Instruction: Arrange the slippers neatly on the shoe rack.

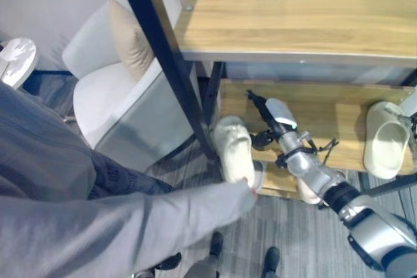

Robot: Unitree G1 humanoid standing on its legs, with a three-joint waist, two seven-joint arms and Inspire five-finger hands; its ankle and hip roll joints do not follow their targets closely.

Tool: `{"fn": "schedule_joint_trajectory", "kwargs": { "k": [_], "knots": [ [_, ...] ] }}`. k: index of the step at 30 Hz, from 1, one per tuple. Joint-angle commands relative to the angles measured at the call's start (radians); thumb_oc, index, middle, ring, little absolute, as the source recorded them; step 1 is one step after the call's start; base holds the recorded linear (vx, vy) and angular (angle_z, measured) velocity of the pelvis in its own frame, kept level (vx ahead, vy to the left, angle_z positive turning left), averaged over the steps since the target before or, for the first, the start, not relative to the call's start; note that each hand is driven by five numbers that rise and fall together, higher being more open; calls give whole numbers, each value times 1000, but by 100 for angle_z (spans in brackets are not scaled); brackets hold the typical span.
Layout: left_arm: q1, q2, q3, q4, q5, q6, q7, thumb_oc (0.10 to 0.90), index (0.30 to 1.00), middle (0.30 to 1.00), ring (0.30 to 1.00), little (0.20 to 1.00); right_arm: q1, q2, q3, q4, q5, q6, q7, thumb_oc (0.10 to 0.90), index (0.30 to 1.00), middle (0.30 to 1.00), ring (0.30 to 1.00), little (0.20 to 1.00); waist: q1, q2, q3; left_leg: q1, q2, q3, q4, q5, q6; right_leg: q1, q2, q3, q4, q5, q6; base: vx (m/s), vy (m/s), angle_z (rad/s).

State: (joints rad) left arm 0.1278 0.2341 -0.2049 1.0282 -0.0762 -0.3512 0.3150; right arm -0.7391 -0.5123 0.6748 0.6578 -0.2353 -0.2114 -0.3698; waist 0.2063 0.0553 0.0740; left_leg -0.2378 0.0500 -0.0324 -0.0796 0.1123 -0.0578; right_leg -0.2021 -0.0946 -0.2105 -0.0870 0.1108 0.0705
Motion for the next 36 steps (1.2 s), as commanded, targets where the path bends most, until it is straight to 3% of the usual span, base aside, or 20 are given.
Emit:
{"fn": "schedule_joint_trajectory", "kwargs": {
  "k": [1, 36],
  "knots": [
    [-41, 73, -32, 15, -35, -42, 26, 800, 900, 900, 900, 900, -122, 1, -14, -105, -15, -65, -47, 800, 900, 900, 900, 900, 15, -26, -44, -2, -26, -8, -8, -4, -24, 25, -20, 34, 0, -73, 42, 0, 0, 0],
    [-50, 80, -23, 14, -24, -19, 11, 800, 900, 900, 900, 900, -85, -6, -47, -209, -15, -66, -42, 800, 900, 900, 900, 900, -1, -79, -40, 31, -14, 5, -8, -24, -16, 44, -14, 41, 0, -75, 42, 0, -2, 0]
  ]
}}
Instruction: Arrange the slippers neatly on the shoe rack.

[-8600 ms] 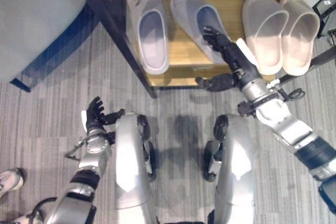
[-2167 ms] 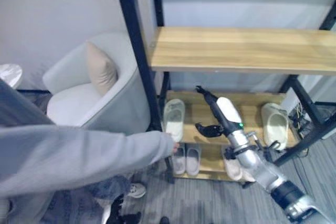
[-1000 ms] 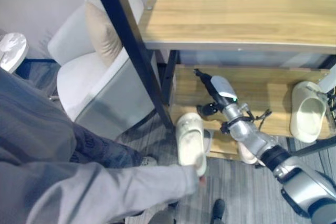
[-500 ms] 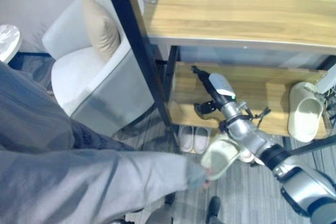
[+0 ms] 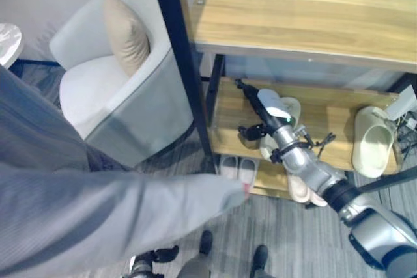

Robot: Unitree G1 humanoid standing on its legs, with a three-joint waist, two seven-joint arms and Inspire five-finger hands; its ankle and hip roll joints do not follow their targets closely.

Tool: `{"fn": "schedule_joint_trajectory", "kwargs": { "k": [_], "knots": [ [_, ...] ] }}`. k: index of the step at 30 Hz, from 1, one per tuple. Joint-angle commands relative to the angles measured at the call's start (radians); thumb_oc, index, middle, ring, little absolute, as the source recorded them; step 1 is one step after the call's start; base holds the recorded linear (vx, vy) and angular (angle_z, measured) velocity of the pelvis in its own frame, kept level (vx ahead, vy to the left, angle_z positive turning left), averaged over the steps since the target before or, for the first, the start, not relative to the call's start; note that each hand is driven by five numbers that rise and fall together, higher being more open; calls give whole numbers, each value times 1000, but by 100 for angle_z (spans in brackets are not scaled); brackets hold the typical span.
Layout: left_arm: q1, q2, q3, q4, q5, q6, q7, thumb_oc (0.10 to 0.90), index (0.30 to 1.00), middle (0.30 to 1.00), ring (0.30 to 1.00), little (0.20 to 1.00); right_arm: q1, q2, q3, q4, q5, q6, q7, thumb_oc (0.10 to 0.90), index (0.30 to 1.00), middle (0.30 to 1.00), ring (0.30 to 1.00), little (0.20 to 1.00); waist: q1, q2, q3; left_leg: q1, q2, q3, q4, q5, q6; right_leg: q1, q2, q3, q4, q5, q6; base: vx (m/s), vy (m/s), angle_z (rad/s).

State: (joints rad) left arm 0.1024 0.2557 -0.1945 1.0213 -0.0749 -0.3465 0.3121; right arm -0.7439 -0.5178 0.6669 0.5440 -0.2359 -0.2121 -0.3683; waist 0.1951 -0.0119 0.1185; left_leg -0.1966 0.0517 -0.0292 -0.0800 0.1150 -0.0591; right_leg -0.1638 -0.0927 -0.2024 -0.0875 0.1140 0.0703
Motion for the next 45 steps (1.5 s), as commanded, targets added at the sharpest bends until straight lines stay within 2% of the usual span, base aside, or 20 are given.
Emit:
{"fn": "schedule_joint_trajectory", "kwargs": {
  "k": [1, 7, 11, 16, 23, 29, 36, 39, 45],
  "knots": [
    [-24, 57, -33, 20, -26, -23, 14, 800, 900, 900, 900, 900, -80, -1, -40, -99, -15, -65, -43, 800, 900, 900, 900, 900, 9, -13, -85, -10, -15, 2, -7, -27, -15, 6, -16, 33, 0, -79, 42, 0, 0, 0],
    [-18, 52, -23, 18, -25, -17, 13, 800, 900, 900, 900, 900, -54, -22, -62, -165, -25, -66, -49, 800, 900, 900, 900, 900, 3, -16, -87, 0, -13, 5, -7, -32, -15, 13, -15, 33, 0, -81, 43, 0, 0, 0],
    [-6, 47, 6, 7, -11, -5, 12, 800, 900, 900, 900, 900, 75, -74, -156, -338, -71, -74, -57, 800, 900, 900, 900, 900, -12, -20, -96, 19, -12, 11, -7, -42, -13, 32, -15, 31, 0, -86, 45, 0, 0, 0],
    [4, 51, 30, -12, -6, 1, 9, 800, 900, 900, 900, 900, 205, -104, -254, -435, -83, -80, -57, 800, 900, 900, 900, 900, -23, -24, -103, 37, -11, 13, -7, -50, -11, 50, -14, 31, 0, -91, 46, 8, -3, 0],
    [8, 62, 67, -60, -11, 2, 13, 800, 900, 900, 900, 900, 378, -113, -380, -538, -74, -90, -55, 800, 900, 900, 900, 900, -43, -31, -112, 65, -8, 17, -7, -61, -10, 73, -12, 28, 0, -96, 48, 3, -3, -2],
    [4, 79, 105, -145, -10, -11, 26, 800, 900, 900, 900, 900, 569, -110, -479, -673, -141, -107, -53, 800, 900, 900, 900, 900, -70, -40, -132, 99, -2, 26, -7, -75, -10, 103, -10, 32, 0, -102, 50, 10, -2, -5],
    [9, 86, 98, -203, 4, -22, 24, 800, 900, 900, 900, 900, 672, -90, -513, -751, -156, -128, -45, 800, 900, 900, 900, 900, -91, -37, -140, 115, 0, 34, -7, -80, -7, 112, -9, 37, 0, -102, 52, 0, 1, -4],
    [18, 88, 84, -249, 8, -29, 7, 800, 900, 900, 900, 900, 756, -96, -550, -814, -177, -143, -39, 800, 900, 900, 900, 900, -112, -32, -148, 126, -1, 42, -7, -85, -5, 117, -8, 45, 0, -100, 52, 5, 2, -8],
    [40, 91, 38, -292, 19, -40, -36, 800, 900, 900, 900, 900, 852, -121, -547, -871, -198, -156, -2, 800, 900, 900, 900, 900, -144, -21, -153, 142, 1, 59, -7, -92, 1, 120, -6, 60, 0, -96, 53, -6, 0, -11]
  ]
}}
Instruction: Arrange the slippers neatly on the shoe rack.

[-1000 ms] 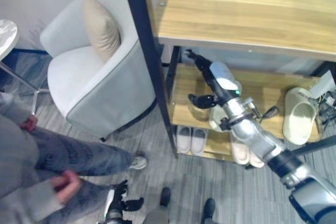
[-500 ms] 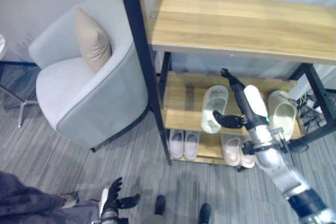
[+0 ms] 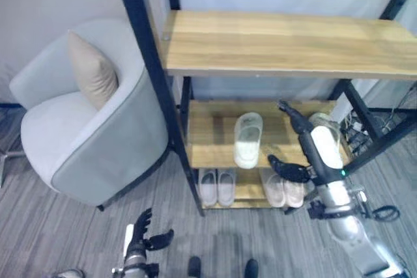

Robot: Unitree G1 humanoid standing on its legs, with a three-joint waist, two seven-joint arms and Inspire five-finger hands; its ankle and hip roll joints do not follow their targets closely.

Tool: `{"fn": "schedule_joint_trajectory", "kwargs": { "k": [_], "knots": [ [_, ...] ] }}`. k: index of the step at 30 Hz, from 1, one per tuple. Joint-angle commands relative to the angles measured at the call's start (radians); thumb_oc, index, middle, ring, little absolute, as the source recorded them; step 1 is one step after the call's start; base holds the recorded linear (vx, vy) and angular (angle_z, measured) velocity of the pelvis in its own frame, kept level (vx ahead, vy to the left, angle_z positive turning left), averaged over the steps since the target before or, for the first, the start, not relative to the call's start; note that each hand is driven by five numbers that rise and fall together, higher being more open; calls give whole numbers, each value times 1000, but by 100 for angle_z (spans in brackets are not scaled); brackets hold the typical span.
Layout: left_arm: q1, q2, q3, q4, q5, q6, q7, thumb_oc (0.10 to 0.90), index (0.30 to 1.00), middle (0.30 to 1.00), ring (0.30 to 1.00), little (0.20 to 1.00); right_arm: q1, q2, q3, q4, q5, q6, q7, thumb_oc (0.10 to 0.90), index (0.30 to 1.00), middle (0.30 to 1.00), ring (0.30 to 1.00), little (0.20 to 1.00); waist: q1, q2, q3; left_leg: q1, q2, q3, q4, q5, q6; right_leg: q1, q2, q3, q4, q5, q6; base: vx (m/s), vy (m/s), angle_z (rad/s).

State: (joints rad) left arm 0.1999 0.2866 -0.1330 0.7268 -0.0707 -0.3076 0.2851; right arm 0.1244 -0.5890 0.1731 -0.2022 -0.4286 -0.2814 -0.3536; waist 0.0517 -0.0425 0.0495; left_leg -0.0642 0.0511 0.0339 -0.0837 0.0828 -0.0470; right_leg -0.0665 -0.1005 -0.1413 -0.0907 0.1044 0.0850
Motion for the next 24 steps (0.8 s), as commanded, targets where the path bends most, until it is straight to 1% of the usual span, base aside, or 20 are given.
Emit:
{"fn": "schedule_joint_trajectory", "kwargs": {
  "k": [1, 2, 4, 6, 11, 12, 13, 14, 18, 19, 20, 21, 24],
  "knots": [
    [-57, 60, -24, 2, 15, -79, -9, 800, 900, 900, 900, 900, -15, -50, -54, -126, -5, -87, -16, 800, 900, 900, 900, 900, 0, 10, -85, 10, 2, -4, -4, -60, -11, 23, 2, -1, 3, -86, 39, -5, -1, -16],
    [-50, 64, -38, -10, 19, -82, -18, 800, 900, 900, 900, 900, 17, -53, -60, -129, 12, -94, -7, 800, 900, 900, 900, 900, -9, 13, -83, 14, 1, 0, -4, -62, -9, 23, 2, 4, 4, -84, 39, -3, 0, -15],
    [-43, 71, -48, -30, 22, -85, -26, 800, 900, 900, 900, 900, 45, -53, -66, -129, 24, -98, 2, 800, 900, 900, 900, 900, -12, 15, -83, 17, 2, 3, -4, -63, -8, 23, 1, 6, 5, -84, 39, -7, 6, -12],
    [-27, 88, -65, -77, 28, -93, -45, 800, 900, 900, 900, 900, 94, -54, -71, -89, 30, -91, 16, 800, 900, 900, 900, 900, -19, 19, -82, 19, 2, 6, -4, -64, -7, 23, 1, 7, 5, -84, 40, -8, 5, -6],
    [10, 133, -98, -182, 20, -106, -87, 800, 900, 900, 900, 900, 208, 17, -95, 136, 82, -53, 22, 800, 900, 900, 900, 900, -36, 26, -81, 25, 0, 13, -4, -70, -2, 23, 1, 12, 4, -82, 40, -2, 0, -1],
    [11, 134, -98, -184, 19, -105, -88, 800, 900, 900, 900, 900, 208, 18, -94, 138, 82, -54, 22, 800, 900, 900, 900, 900, -35, 25, -81, 25, 0, 13, -4, -70, -2, 24, 1, 12, 4, -82, 40, 6, -8, -7],
    [23, 158, -108, -232, 13, -107, -112, 800, 900, 900, 900, 900, 230, 49, -106, 223, 116, -38, 21, 800, 900, 900, 900, 900, -39, 29, -83, 29, 0, 14, -4, -72, -1, 25, 0, 13, 4, -82, 41, 6, -9, -7],
    [27, 166, -113, -249, 7, -108, -122, 800, 900, 900, 900, 900, 240, 61, -117, 248, 143, -38, 26, 800, 900, 900, 900, 900, -43, 31, -83, 30, 1, 15, -4, -73, -1, 25, 0, 14, 5, -81, 41, 6, -13, -16],
    [41, 195, -138, -328, -75, -109, -209, 800, 900, 900, 900, 900, 242, 81, -113, 390, 178, -24, 43, 800, 900, 900, 900, 900, -48, 37, -84, 33, 1, 21, -4, -72, 0, 25, -1, 23, 5, -81, 41, 1, -17, -13],
    [43, 205, -165, -359, -100, -110, -247, 800, 900, 900, 900, 900, 229, 96, -105, 470, 204, -16, 48, 800, 900, 900, 900, 900, -52, 41, -86, 35, 0, 23, -4, -74, 0, 25, -1, 25, 5, -81, 41, 8, -33, -14],
    [42, 209, -181, -377, -124, -105, -271, 800, 900, 900, 900, 900, 218, 103, -98, 507, 216, -10, 51, 800, 900, 900, 900, 900, -54, 43, -86, 36, 0, 24, -4, -75, 0, 25, 0, 27, 6, -81, 41, 8, -24, -12],
    [42, 211, -180, -378, -126, -104, -273, 800, 900, 900, 900, 900, 215, 104, -97, 511, 216, -12, 50, 800, 900, 900, 900, 900, -53, 42, -85, 36, 0, 24, -4, -75, 0, 26, 0, 28, 6, -81, 41, 7, -18, -6],
    [26, 235, -241, -426, -160, -88, -347, 800, 900, 900, 900, 900, 187, 124, -82, 606, 249, 1, 60, 800, 900, 900, 900, 900, -58, 50, -83, 40, 0, 27, -4, -76, 1, 26, 1, 33, 7, -82, 41, 13, -34, -5]
  ]
}}
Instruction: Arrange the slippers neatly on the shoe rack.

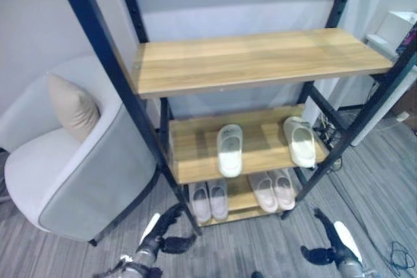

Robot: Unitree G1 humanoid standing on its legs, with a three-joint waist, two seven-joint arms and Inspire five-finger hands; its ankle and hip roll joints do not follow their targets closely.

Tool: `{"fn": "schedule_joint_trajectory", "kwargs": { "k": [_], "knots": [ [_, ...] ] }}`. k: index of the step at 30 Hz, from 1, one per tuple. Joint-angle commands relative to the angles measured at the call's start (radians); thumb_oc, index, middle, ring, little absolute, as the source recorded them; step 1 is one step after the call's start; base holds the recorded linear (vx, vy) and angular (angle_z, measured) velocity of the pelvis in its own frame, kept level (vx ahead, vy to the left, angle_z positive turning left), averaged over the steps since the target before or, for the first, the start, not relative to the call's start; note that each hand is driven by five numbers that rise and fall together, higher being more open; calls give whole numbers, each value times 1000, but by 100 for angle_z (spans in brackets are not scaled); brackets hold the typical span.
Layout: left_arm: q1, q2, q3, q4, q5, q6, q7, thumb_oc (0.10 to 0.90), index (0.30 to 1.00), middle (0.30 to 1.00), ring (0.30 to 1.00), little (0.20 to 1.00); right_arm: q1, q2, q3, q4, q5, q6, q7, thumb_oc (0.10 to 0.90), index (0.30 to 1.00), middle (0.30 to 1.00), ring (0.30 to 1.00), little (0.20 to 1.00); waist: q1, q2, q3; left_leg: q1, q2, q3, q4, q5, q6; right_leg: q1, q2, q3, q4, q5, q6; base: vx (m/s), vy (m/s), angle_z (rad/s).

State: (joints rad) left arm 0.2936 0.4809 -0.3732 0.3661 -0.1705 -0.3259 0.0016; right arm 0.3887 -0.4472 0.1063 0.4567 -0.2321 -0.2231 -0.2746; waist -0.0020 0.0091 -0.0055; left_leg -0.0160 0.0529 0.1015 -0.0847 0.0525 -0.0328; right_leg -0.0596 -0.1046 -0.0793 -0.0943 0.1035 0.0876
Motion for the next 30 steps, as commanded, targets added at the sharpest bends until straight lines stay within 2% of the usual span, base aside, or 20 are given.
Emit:
{"fn": "schedule_joint_trajectory", "kwargs": {
  "k": [1, 6, 15, 18, 19, 20, 21, 22, 24, 26, 28, 30],
  "knots": [
    [-80, 44, -28, -74, -60, -64, -83, 800, 900, 900, 900, 900, -87, -13, -5, -26, 57, -51, -16, 800, 900, 900, 900, 900, -8, 2, -27, -7, -2, -41, -3, -45, -13, 18, 5, -26, 12, -80, 39, 8, -45, -6],
    [-144, 53, -131, -146, -70, -36, -155, 800, 900, 900, 900, 900, -103, -10, 14, 5, 60, -38, -1, 800, 900, 900, 900, 900, -25, 19, -18, -1, 0, -39, -3, -45, -17, 18, 4, -13, 23, -88, 34, 0, -55, -1],
    [-245, 36, -201, -254, -120, 3, -182, 800, 900, 900, 900, 900, -93, -12, 32, 0, 50, -20, 15, 800, 900, 900, 900, 900, -58, 35, 1, 9, 33, -25, -3, -27, -40, 18, 33, -4, 56, -120, 11, -3, -124, -2],
    [-278, 16, -215, -236, -97, 2, -165, 800, 900, 900, 900, 900, -97, -4, 45, 16, 59, -19, 20, 800, 900, 900, 900, 900, -68, 31, 18, 12, 55, -17, -3, -14, -52, 18, 51, 6, 70, -135, 0, -29, -164, -2],
    [-306, 7, -222, -224, -85, 3, -149, 800, 900, 900, 900, 900, -109, -2, 67, 46, 65, -19, 19, 800, 900, 900, 900, 900, -71, 9, 46, -21, 86, -11, 80, -20, -63, 25, 64, 16, 74, -143, -15, -106, -346, 0],
    [-323, 9, -227, -230, -83, 5, -143, 800, 900, 900, 900, 900, -107, -8, 88, 51, 63, -17, 25, 800, 900, 900, 900, 900, -63, -23, 76, -90, 92, -18, 218, -46, -57, 39, 63, 17, 75, -142, -32, -117, -379, -1],
    [-329, 8, -228, -230, -82, 6, -140, 800, 900, 900, 900, 900, -110, -8, 94, 62, 64, -15, 25, 800, 900, 900, 900, 900, -59, -31, 88, -121, 81, -24, 279, -48, -50, 41, 64, 15, 77, -144, -37, -79, -235, 2],
    [-332, 12, -226, -240, -78, 5, -136, 800, 900, 900, 900, 900, -121, -12, 105, 81, 62, -10, 28, 800, 900, 900, 900, 900, -51, -35, 100, -154, 48, -39, 331, -60, -32, 39, 64, 15, 80, -147, -43, -17, -71, 4],
    [-325, 16, -221, -255, -76, 4, -138, 800, 900, 900, 900, 900, -133, -18, 113, 105, 58, -7, 33, 800, 900, 900, 900, 900, -39, -43, 101, -200, -25, -31, 346, -90, -2, 42, 63, 13, 84, -151, -41, 25, -37, -7],
    [-311, 20, -209, -276, -86, 8, -145, 800, 900, 900, 900, 900, -145, -11, 114, 143, 82, -1, 38, 800, 900, 900, 900, 900, -20, -45, 100, -256, -73, 12, 332, -80, 15, 47, 75, 14, 92, -154, -37, 54, 14, -6],
    [-286, 26, -192, -300, -90, 10, -148, 800, 900, 900, 900, 900, -149, -5, 118, 154, 90, 6, 44, 800, 900, 900, 900, 900, -6, -32, 87, -213, -96, -5, 258, -74, 30, 45, 103, 37, 99, -160, -33, 109, 88, -10],
    [-288, 29, -191, -310, -85, 10, -149, 800, 900, 900, 900, 900, -160, 11, 123, 197, 96, 8, 45, 800, 900, 900, 900, 900, -7, -30, 74, -160, -111, -24, 185, -64, 44, 44, 113, 35, 133, -183, -34, 133, 98, -42]
  ]
}}
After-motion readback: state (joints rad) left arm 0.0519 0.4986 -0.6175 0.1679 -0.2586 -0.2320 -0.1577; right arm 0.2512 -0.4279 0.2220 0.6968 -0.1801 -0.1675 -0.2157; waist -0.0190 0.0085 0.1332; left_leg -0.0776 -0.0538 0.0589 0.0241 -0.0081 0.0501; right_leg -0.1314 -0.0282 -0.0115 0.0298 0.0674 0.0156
